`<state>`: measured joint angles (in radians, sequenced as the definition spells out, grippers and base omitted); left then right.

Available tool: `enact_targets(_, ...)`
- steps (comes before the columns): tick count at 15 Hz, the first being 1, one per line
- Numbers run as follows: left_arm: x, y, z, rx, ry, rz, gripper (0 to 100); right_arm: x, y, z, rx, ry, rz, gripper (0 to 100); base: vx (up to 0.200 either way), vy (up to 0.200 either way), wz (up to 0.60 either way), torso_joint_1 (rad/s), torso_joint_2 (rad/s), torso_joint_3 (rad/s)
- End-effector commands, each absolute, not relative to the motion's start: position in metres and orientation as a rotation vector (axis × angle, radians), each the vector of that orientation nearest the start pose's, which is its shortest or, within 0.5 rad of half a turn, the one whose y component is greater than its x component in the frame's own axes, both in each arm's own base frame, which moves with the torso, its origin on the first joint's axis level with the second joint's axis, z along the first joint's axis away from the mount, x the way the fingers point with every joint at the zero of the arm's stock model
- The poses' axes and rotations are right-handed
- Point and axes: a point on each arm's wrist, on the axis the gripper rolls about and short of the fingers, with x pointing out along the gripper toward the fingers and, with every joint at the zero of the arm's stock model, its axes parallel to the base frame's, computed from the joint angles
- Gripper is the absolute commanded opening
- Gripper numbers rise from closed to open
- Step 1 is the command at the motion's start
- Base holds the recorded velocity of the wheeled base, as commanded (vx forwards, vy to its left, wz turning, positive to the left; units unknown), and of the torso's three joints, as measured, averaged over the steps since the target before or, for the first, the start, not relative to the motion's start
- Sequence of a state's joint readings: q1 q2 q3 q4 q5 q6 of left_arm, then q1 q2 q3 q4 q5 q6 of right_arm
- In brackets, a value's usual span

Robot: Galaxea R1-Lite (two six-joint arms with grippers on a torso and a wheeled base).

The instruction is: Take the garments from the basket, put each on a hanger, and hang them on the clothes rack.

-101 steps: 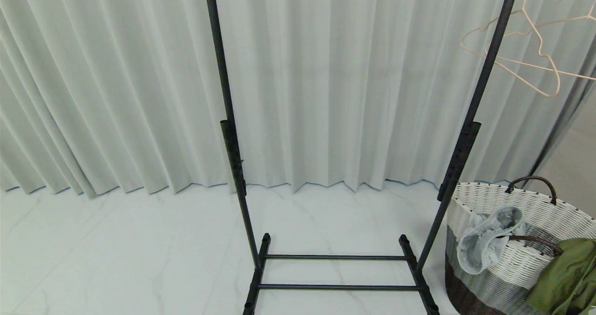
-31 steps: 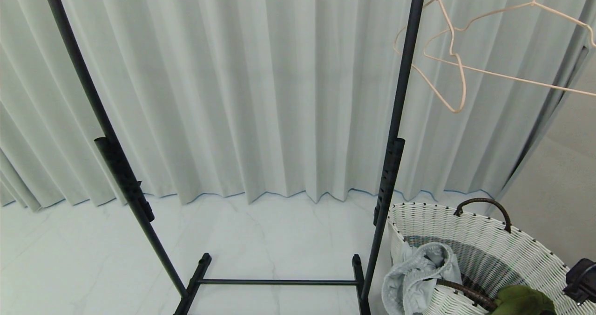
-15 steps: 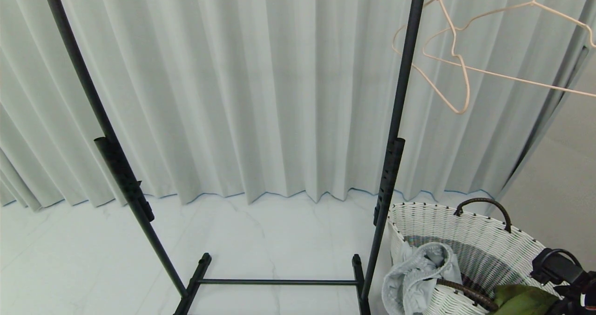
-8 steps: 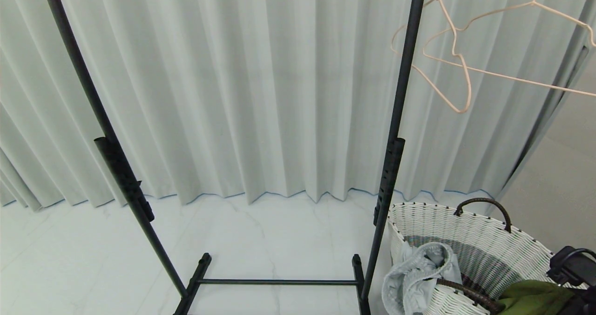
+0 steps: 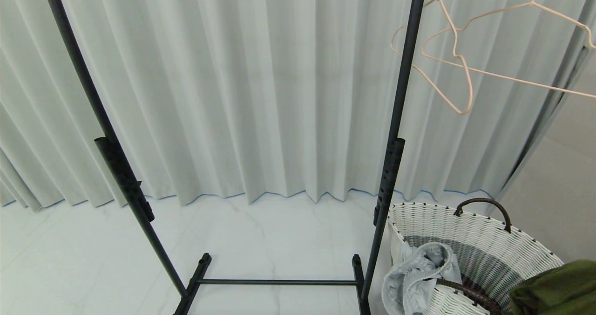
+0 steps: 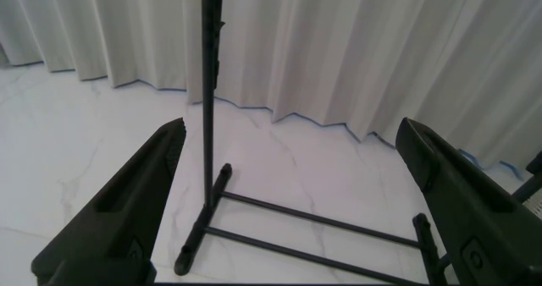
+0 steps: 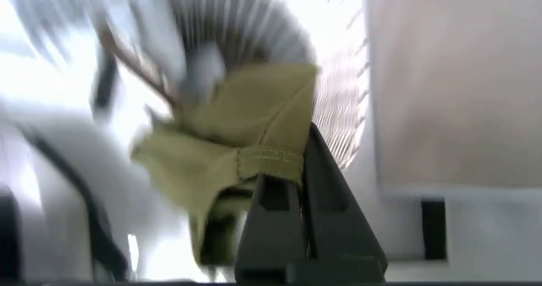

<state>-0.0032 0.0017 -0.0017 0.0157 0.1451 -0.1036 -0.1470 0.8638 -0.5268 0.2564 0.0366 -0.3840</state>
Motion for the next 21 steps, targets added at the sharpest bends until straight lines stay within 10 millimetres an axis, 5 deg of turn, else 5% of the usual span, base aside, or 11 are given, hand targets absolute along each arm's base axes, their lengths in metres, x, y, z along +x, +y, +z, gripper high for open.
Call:
enact_targets(1, -0.023, 0.003, 0.074, -0.103, 0.009, 0.143, 100, 0.032, -0.003, 0.212, -0.302, 0.345, -0.024, 0, 0.000, 0.000, 0.00, 0.000, 0.00, 0.000)
enact_targets(9, -0.023, 0.003, 0.074, -0.103, 0.009, 0.143, 100, -0.015, 0.003, 0.188, -0.316, 0.217, -0.048, 0, -0.125, 0.000, 0.00, 0.001, 0.00, 0.003)
enact_targets(14, -0.023, 0.003, 0.074, -0.103, 0.009, 0.143, 100, -0.021, 0.003, 0.181, -0.314, 0.236, -0.043, 0, -0.200, 0.000, 0.00, 0.000, 0.00, 0.004)
enact_targets(21, -0.023, 0.003, 0.074, -0.101, 0.009, 0.143, 100, -0.018, 0.004, 0.177, -0.327, 0.250, -0.005, 0, 0.000, 0.000, 0.00, 0.000, 0.00, 0.000)
